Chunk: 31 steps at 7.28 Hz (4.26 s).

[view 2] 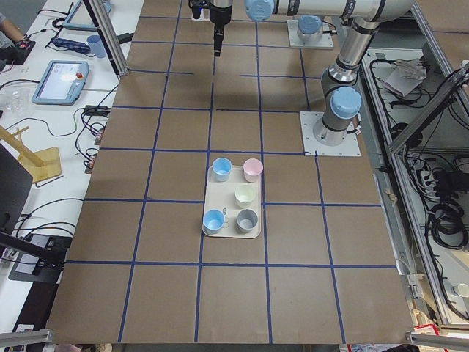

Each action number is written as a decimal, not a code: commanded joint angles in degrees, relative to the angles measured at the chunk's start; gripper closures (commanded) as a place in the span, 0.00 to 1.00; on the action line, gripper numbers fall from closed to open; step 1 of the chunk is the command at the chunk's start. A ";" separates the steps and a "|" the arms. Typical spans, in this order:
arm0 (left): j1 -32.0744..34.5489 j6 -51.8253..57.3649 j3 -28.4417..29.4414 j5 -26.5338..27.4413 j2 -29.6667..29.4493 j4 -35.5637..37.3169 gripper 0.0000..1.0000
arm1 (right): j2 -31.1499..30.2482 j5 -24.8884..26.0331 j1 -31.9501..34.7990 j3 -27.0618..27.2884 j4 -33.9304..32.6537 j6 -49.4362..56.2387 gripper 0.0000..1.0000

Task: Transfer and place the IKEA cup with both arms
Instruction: 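Lower the right gripper around the yellow cup's base and close it, then lift the yellow cup off the rack with the right gripper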

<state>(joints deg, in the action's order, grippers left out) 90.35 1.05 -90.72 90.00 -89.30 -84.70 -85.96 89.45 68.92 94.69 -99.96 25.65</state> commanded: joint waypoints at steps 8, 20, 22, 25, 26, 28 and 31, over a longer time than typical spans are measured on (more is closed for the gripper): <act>0.00 0.00 0.02 0.00 0.00 -0.03 0.00 | 11.42 1.25 -3.97 0.59 -12.46 6.60 0.00; 0.00 0.00 -0.07 0.00 0.00 0.06 0.00 | 14.33 1.43 -3.97 0.24 -13.16 5.99 0.41; 0.00 0.00 -0.07 0.00 0.00 -0.03 0.00 | 14.24 1.61 -3.97 -0.11 -12.72 5.99 0.63; 0.00 0.00 -0.07 -0.09 0.00 0.06 0.00 | 13.63 2.13 -3.97 -0.38 -12.63 6.34 0.78; 0.00 0.00 -0.07 -0.09 0.00 -0.03 0.00 | 12.84 4.57 -3.97 -0.90 -12.54 6.52 0.80; -0.09 0.00 -0.16 -0.17 0.00 -0.03 0.00 | 11.00 5.04 -3.97 -3.53 -7.65 6.60 0.81; -0.09 0.00 -0.16 -0.09 0.00 -0.03 0.00 | 7.31 5.12 -3.80 -6.26 -1.13 6.60 0.81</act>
<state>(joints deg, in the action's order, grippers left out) 90.30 1.05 -90.88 89.84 -89.30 -84.66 -76.89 94.50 65.05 89.29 -103.52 32.26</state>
